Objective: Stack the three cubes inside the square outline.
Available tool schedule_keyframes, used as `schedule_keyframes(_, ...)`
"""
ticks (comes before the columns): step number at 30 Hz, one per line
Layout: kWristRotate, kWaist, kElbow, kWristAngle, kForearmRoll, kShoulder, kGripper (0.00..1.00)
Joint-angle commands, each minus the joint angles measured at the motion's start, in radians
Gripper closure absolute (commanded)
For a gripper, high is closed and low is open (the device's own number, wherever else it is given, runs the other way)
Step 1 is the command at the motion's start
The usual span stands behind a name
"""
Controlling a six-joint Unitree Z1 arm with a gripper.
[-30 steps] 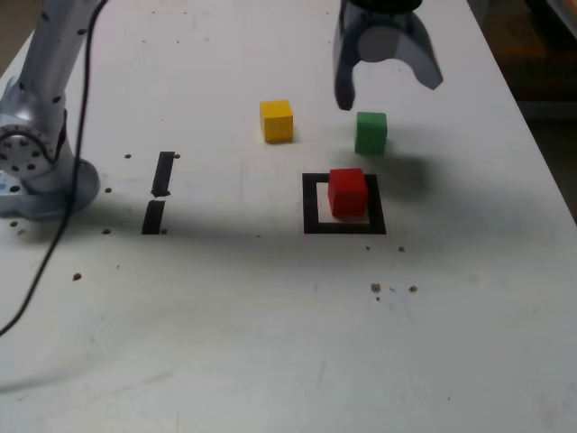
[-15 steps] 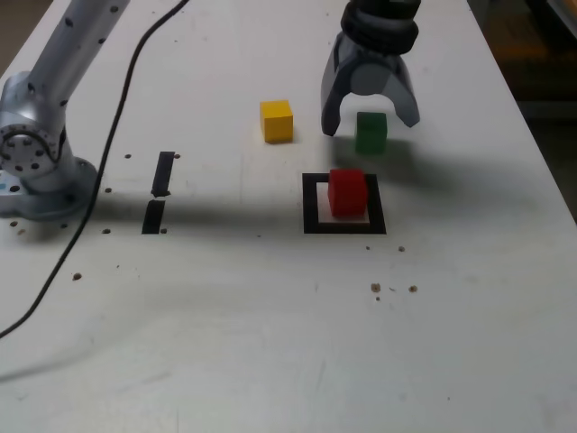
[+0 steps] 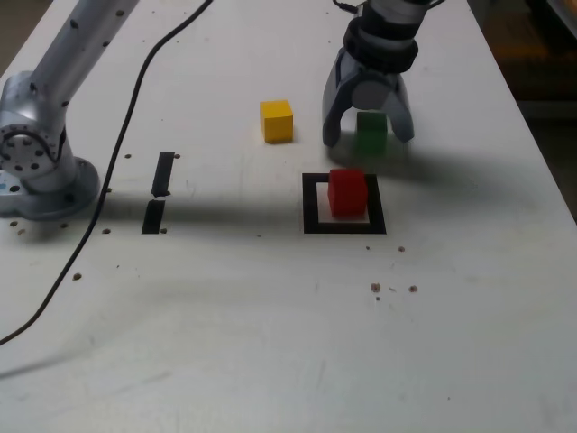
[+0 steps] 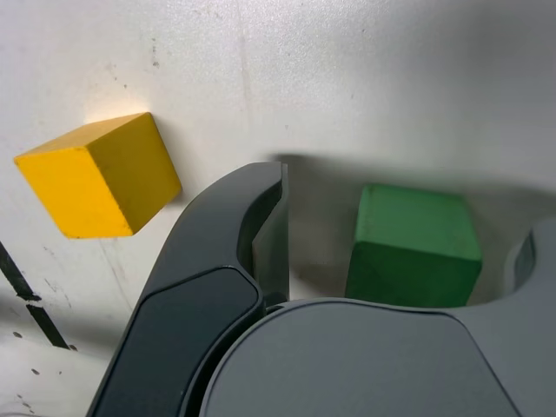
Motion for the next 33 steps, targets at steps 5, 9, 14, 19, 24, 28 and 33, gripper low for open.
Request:
schedule_keyframes(5, 0.0, 0.002, -0.021, 0.003, -0.021, 0.01, 0.17)
schedule_keyframes(9, -0.001, 0.002, -0.059, 0.001, -0.017, 0.01, 0.32)
schedule_keyframes(14, -0.015, 0.002, -0.072, 0.004, -0.013, 0.008, 0.51)
schedule_keyframes(19, -0.025, 0.002, -0.06, 0.004, -0.011, -0.002, 0.4)
schedule_keyframes(24, -0.004, 0.003, -0.042, 0.0, -0.005, -0.017, 0.11)
schedule_keyframes(28, 0.0, 0.003, -0.041, 0.0, 0.017, -0.085, 0.02)
schedule_keyframes(33, 0.002, 0.009, -0.039, 0.015, 0.082, -0.201, 0.0)
